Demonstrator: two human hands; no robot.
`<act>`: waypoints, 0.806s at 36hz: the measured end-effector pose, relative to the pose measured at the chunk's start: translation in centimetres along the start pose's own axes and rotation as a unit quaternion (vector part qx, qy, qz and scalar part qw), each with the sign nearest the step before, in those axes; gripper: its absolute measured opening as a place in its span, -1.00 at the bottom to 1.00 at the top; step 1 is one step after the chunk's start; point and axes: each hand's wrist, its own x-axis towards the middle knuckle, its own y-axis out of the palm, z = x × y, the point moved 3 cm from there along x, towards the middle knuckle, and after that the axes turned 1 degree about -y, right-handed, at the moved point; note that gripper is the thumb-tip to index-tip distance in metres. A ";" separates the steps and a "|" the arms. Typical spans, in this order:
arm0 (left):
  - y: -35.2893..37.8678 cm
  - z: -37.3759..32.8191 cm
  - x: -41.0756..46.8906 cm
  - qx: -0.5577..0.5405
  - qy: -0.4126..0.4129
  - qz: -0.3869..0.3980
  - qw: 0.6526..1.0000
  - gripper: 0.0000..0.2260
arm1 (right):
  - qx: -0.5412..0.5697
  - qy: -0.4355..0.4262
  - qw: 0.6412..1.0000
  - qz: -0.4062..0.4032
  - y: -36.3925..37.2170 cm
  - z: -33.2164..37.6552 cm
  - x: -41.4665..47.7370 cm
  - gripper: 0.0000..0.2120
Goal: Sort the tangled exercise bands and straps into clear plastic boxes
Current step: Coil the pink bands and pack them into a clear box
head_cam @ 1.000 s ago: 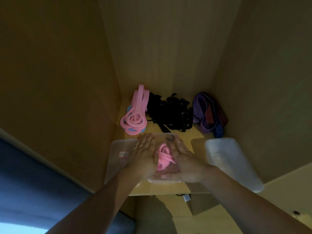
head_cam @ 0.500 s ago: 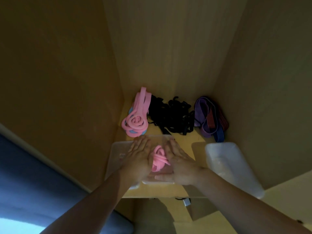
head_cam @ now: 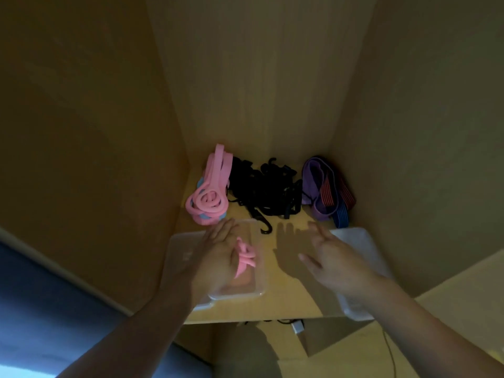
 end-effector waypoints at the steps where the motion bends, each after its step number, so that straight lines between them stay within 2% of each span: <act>1: -0.1 -1.1 0.4 0.001 0.005 0.005 1.000 -0.45 | -0.001 0.025 1.000 -0.008 -0.1 -0.8 -0.6 -0.32; 5: 1.0 -4.0 1.5 0.017 0.002 0.061 0.998 -0.29 | -0.016 0.095 0.993 -0.073 -0.1 -2.4 -2.6 -0.38; 7: 1.7 -4.6 1.6 0.018 -0.012 0.083 0.996 -0.34 | -0.029 0.132 0.990 -0.049 0.3 -2.7 -3.2 -0.48; 9: 2.0 -4.9 1.3 0.026 -0.022 0.111 0.993 -0.41 | -0.017 0.144 0.989 0.001 1.2 -2.9 -3.5 -0.67; 12: 2.0 -4.9 0.9 0.040 -0.021 0.127 0.991 -0.36 | -0.010 0.152 0.988 0.009 2.2 -2.6 -3.9 -0.81; 16: 1.8 -4.3 0.7 0.042 -0.022 0.123 0.991 -0.33 | -0.022 0.188 0.981 -0.042 2.4 -1.8 -3.7 -0.83; 20: 1.6 -4.2 0.4 0.045 -0.018 0.128 0.991 -0.34 | -0.028 0.215 0.975 -0.053 2.2 -1.4 -2.7 -0.80; 29: 1.6 -4.4 0.4 0.049 -0.020 0.135 0.989 -0.45 | -0.035 0.206 0.974 -0.081 2.2 -1.6 -2.1 -0.68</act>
